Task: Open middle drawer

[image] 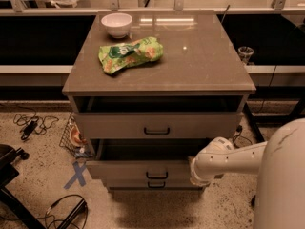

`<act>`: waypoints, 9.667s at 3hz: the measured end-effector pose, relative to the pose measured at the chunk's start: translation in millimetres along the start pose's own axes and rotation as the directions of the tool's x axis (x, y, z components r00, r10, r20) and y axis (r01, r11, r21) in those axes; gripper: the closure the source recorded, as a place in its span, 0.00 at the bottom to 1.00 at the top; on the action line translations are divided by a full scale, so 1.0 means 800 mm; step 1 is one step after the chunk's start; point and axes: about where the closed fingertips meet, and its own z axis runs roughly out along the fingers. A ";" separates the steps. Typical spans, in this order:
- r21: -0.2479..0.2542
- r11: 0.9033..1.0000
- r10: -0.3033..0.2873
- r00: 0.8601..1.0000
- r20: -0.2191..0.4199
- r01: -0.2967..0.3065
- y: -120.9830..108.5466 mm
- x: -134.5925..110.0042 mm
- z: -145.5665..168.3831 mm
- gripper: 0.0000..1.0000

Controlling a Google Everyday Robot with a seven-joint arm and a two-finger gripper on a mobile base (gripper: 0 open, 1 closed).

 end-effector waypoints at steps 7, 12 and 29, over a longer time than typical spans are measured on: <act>-0.021 1.000 -0.005 0.999 -0.033 0.004 -0.007 0.002 -0.017 0.00; -0.080 0.997 -0.004 0.989 -0.147 -0.008 0.050 0.012 -0.031 0.64; -0.102 0.983 0.125 0.970 -0.210 -0.149 -0.021 0.040 -0.129 0.86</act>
Offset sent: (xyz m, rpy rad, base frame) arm 0.0000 0.0000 0.0000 0.0000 0.0000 0.0000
